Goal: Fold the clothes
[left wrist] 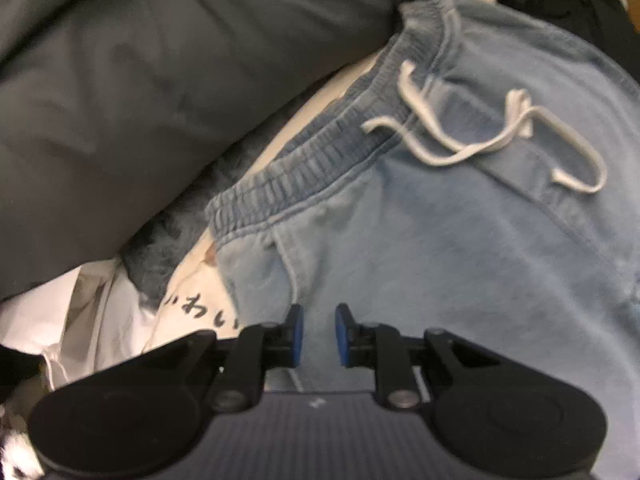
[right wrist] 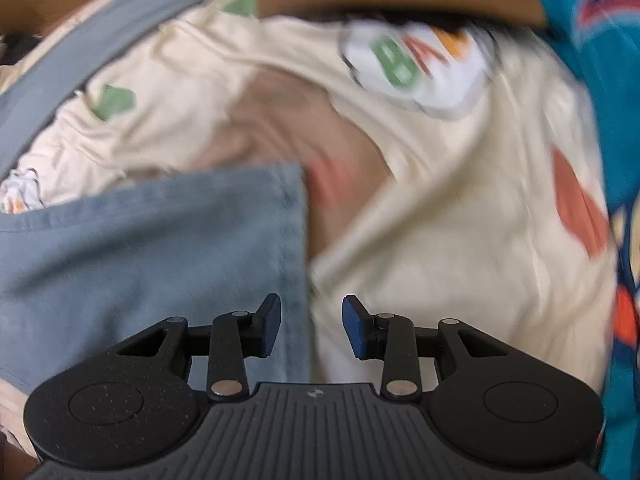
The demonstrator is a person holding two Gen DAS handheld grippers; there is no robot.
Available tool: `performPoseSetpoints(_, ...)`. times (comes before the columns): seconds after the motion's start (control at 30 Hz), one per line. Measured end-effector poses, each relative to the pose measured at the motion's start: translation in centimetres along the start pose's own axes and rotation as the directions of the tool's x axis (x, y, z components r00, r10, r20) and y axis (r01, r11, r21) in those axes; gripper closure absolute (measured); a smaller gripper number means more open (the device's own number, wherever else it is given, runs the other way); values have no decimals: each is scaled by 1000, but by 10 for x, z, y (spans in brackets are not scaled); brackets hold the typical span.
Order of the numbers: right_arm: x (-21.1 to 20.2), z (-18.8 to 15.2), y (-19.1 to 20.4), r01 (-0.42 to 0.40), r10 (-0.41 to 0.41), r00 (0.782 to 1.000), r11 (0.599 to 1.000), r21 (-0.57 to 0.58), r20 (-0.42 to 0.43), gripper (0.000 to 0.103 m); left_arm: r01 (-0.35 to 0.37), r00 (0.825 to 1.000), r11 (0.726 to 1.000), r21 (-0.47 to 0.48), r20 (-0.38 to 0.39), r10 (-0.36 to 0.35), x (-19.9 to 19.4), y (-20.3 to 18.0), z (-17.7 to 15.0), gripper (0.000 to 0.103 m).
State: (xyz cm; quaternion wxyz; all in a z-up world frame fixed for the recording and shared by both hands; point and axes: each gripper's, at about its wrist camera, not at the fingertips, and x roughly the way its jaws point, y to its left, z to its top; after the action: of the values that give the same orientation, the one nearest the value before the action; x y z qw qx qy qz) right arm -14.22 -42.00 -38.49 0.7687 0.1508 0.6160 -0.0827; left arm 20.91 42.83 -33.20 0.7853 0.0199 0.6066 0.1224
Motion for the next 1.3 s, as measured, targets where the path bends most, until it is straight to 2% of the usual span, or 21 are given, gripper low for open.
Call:
performPoseSetpoints(0.27, 14, 88, 55, -35, 48, 996, 985, -168, 75, 62, 62, 996, 998, 0, 63, -62, -13, -22, 23, 84)
performPoseSetpoints(0.6, 30, 158, 114, -54, 97, 988, 945, -322, 121, 62, 150, 980, 989, -13, 134, -147, -4, -67, 69, 84)
performPoseSetpoints(0.7, 35, 177, 130, -47, 103, 984, 936, -350, 144, 62, 184, 970, 983, -11, 162, -180, -4, -87, 89, 84)
performPoseSetpoints(0.87, 43, 207, 155, -44, 122, 975, 925, -377, 186, 61, 229, 951, 972, 50, 202, -234, -8, -126, 114, 84)
performPoseSetpoints(1.03, 51, 234, 179, -50, 151, 960, 919, -391, 234, 61, 257, 942, 960, 111, 195, -275, -5, -168, 129, 84)
performPoseSetpoints(1.2, 67, 249, 203, -44, 169, 954, 898, -439, 249, 61, 220, 959, 963, 153, 145, -243, 19, -192, 133, 84)
performPoseSetpoints(1.3, 78, 254, 217, -31, 169, 954, 876, -481, 247, 61, 198, 969, 973, 118, 124, -212, 38, -190, 135, 82)
